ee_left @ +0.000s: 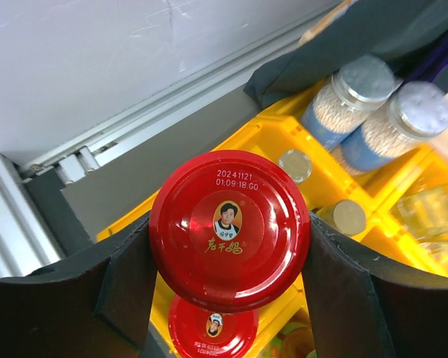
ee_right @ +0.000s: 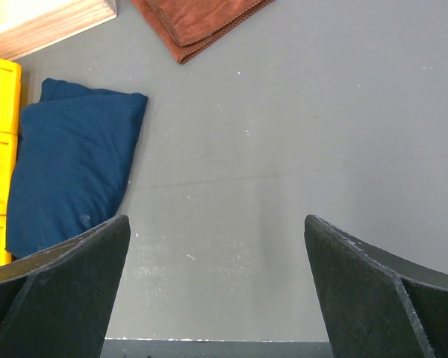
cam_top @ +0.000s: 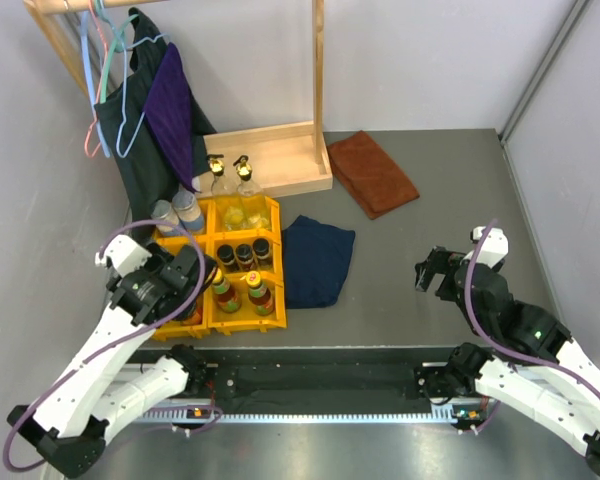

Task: Organize the condiment bottles
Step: Place the bottle in the storage box.

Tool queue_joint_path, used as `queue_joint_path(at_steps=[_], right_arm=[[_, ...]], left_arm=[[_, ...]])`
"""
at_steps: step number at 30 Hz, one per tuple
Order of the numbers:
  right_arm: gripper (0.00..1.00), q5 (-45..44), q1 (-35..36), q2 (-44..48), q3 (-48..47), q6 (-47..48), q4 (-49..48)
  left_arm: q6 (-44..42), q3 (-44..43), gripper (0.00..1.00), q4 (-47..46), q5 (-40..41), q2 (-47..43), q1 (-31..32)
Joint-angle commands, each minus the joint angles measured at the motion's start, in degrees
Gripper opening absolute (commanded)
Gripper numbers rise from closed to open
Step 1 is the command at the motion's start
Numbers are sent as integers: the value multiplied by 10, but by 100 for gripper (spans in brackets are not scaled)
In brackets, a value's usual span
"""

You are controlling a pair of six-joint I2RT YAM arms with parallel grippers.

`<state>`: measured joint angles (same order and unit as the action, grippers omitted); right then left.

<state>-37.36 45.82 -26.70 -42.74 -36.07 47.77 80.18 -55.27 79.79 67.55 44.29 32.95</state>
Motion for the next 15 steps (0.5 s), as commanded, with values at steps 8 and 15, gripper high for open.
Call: queue_joint_path(at_steps=[8, 15], right_arm=[[99, 0, -6, -3, 0, 3, -13], [99, 0, -6, 0, -1, 3, -10]], left_arm=[[-135, 16, 0, -98, -17, 38, -36], [-219, 60, 0, -189, -80, 9, -110]])
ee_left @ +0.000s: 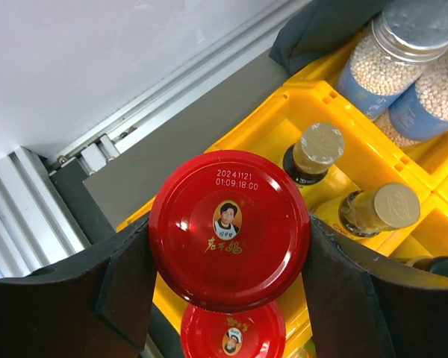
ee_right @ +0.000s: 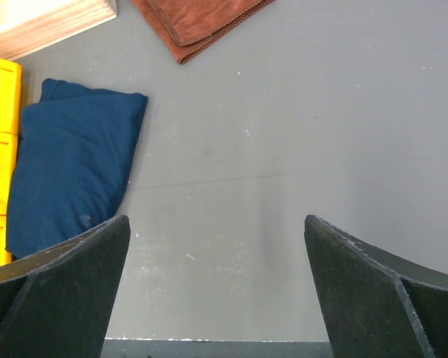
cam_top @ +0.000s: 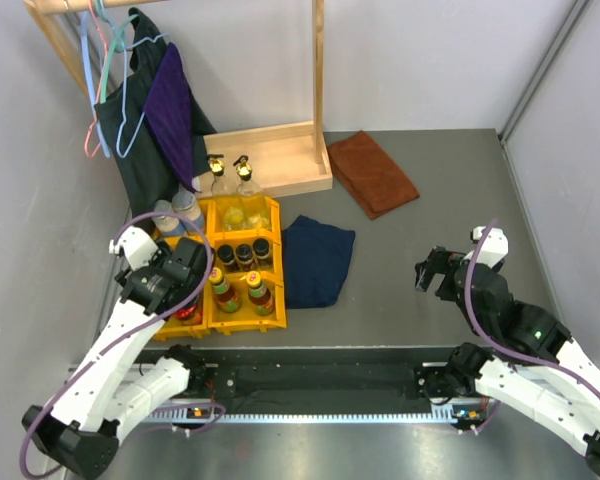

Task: Organize the condiment bottles
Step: Place the bottle in the storage box.

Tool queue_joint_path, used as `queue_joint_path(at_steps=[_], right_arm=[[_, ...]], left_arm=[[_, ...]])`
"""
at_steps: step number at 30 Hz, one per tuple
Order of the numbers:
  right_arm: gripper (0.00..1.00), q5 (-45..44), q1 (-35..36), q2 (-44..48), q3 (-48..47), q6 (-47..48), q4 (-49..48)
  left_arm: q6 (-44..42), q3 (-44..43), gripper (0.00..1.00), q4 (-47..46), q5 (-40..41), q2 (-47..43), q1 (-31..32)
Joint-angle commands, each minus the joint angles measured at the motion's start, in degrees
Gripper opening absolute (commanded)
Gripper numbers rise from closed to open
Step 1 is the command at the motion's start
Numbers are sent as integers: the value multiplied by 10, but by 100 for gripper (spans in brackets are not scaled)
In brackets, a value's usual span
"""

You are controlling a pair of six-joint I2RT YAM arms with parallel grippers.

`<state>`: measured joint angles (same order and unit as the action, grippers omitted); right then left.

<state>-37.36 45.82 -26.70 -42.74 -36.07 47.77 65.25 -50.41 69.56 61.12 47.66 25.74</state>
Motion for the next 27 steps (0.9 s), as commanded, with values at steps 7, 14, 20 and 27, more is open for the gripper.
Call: queue_joint_path(at_steps=[7, 14, 20, 27], right_arm=[[99, -1, -6, 2, 0, 3, -8], [99, -1, -6, 1, 0, 3, -8], [99, 0, -5, 1, 1, 4, -11], [99, 3, -6, -1, 3, 5, -14]], left_arm=[[-109, 58, 0, -152, -79, -49, -95], [-119, 59, 0, -165, -79, -51, -123], [-89, 67, 0, -152, -81, -58, -133], [13, 89, 0, -94, -68, -102, -133]])
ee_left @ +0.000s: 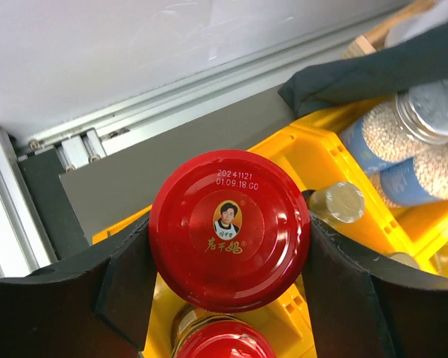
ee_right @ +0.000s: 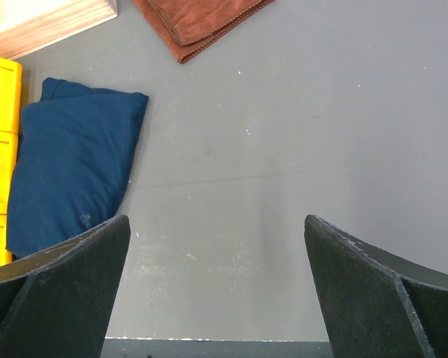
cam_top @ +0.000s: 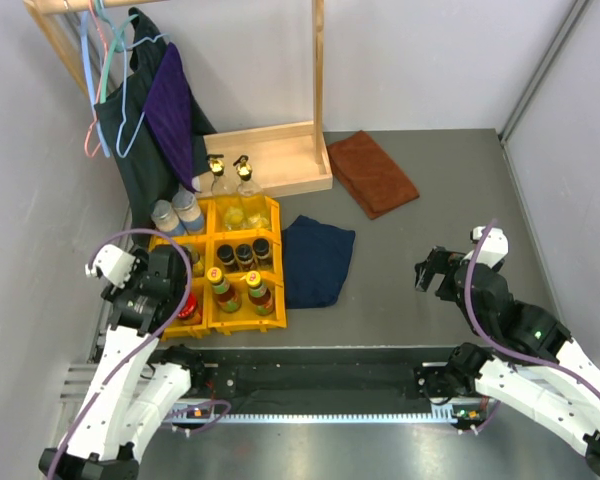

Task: Organize the condiment bottles
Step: Place the bottle in the storage box.

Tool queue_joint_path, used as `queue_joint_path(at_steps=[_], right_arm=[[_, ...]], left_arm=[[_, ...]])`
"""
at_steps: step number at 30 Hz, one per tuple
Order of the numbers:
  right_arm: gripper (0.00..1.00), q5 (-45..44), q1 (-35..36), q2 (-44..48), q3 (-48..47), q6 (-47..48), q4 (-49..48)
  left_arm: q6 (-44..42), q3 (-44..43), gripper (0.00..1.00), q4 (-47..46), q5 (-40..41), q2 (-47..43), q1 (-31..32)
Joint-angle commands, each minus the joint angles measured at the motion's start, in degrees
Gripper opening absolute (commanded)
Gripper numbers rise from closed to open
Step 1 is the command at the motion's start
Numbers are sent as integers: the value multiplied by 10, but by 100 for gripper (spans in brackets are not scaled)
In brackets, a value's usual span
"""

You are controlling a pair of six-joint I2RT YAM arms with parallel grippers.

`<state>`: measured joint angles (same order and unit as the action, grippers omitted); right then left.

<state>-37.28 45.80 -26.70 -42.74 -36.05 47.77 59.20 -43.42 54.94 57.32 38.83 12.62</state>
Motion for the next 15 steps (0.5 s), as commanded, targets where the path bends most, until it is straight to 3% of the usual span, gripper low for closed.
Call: queue_joint_path(at_steps=[1, 8, 15], right_arm=[[99, 3, -5, -1, 2, 5, -14], [99, 6, -5, -2, 6, 4, -19], [99, 9, -5, 2, 6, 3, -19]], left_arm=[[85, 15, 0, 80, -19, -15, -2], [117, -39, 0, 143, 7, -28, -2], [91, -38, 0, 133, -19, -47, -2]])
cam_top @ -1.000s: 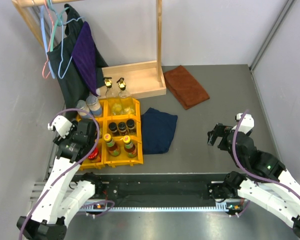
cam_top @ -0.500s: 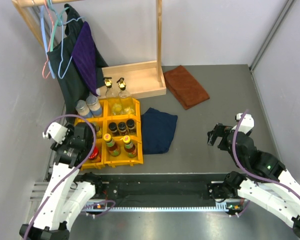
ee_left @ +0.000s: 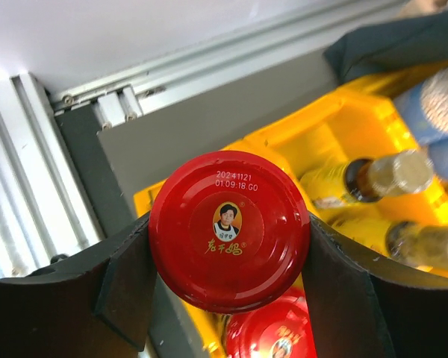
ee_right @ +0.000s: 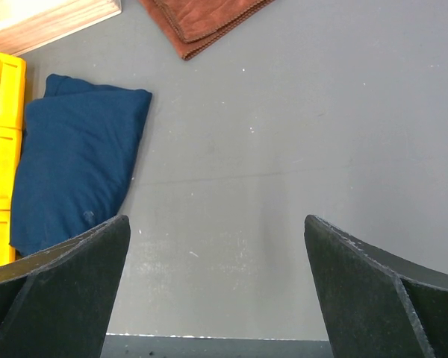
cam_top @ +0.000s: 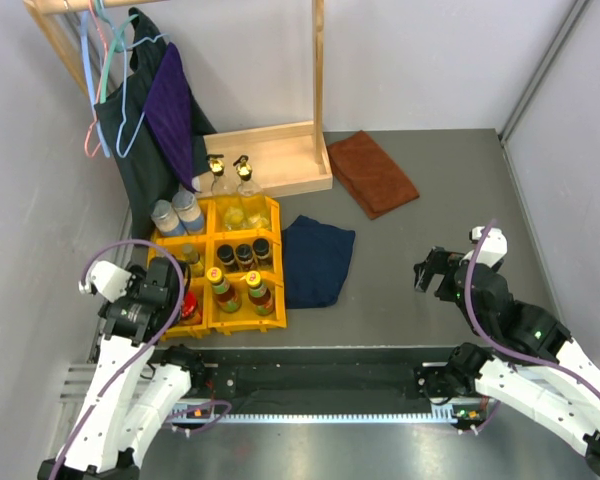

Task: Organize the condiment bottles
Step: Place the bottle in the storage box.

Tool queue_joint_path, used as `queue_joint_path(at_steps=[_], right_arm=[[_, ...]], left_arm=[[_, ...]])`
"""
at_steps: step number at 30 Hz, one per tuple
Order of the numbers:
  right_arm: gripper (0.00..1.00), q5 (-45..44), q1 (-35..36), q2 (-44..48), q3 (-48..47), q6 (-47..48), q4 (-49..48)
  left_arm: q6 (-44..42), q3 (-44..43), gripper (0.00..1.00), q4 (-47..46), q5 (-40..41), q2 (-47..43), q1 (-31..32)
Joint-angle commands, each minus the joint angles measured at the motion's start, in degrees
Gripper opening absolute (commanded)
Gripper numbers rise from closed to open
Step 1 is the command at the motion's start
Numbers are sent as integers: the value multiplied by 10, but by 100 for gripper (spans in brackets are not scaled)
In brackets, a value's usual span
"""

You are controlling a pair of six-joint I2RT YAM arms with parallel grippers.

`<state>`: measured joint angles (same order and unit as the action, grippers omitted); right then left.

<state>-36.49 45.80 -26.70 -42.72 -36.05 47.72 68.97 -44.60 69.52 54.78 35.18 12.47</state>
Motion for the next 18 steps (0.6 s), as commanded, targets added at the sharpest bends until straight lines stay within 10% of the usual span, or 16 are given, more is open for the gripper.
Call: queue_joint_path(at_steps=[1, 18], right_arm=[[99, 1, -5, 1, 6, 3, -18], [99, 1, -6, 11, 5, 3, -16]], left_arm=[[-8, -27, 0, -13, 5, -10, -1], [70, 45, 4, -76, -1, 57, -1]])
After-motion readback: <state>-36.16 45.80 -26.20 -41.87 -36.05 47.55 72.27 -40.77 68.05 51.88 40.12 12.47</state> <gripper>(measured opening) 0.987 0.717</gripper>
